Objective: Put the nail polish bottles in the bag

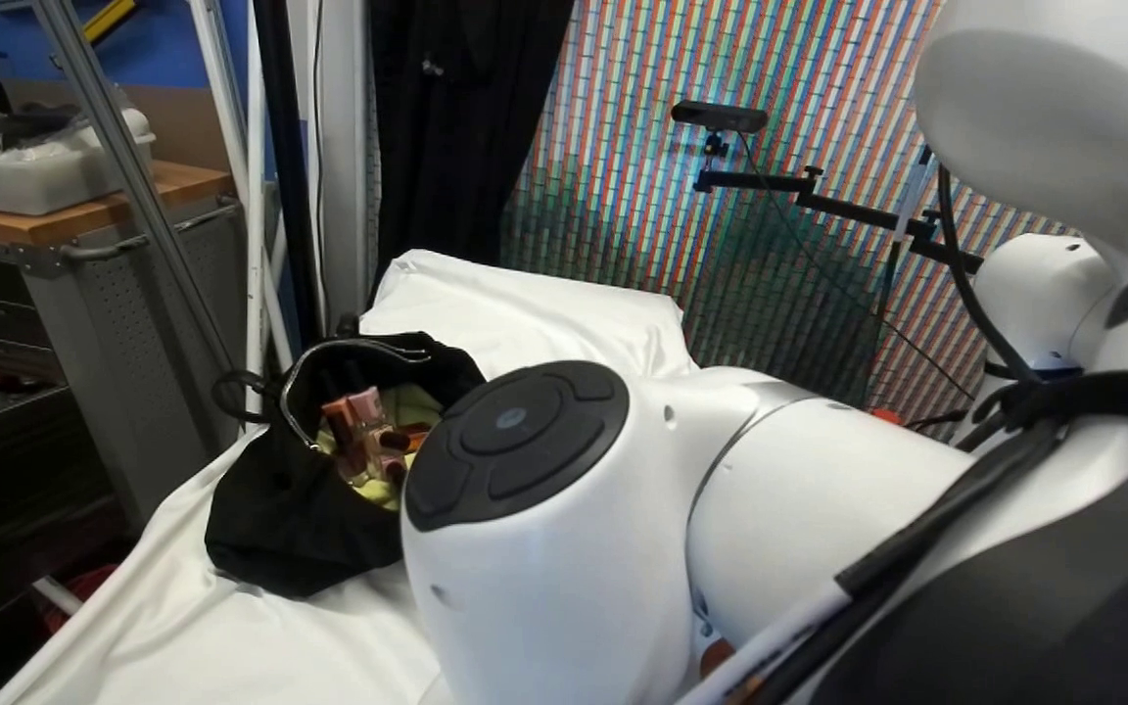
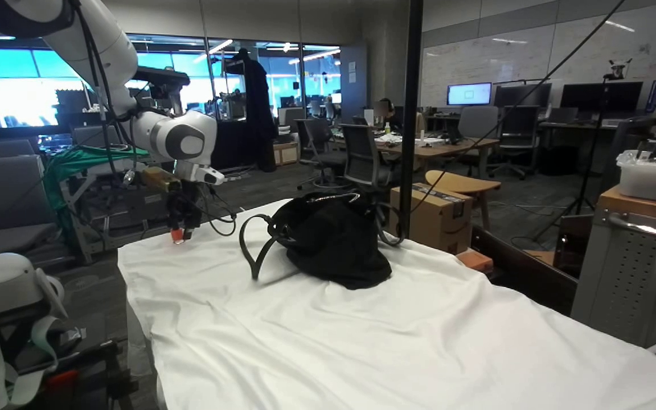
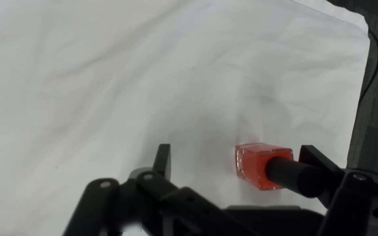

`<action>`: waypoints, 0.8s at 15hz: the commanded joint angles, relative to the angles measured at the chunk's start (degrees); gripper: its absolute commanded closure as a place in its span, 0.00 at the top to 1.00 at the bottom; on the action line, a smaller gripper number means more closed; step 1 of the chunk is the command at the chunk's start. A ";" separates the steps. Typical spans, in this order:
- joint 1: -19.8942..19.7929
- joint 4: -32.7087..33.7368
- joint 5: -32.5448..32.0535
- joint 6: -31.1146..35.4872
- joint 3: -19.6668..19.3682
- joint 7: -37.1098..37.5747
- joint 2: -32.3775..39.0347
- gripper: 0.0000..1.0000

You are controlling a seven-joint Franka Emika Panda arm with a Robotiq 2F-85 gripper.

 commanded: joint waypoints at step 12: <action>0.21 3.19 1.76 -2.72 2.38 -3.42 2.22 1.00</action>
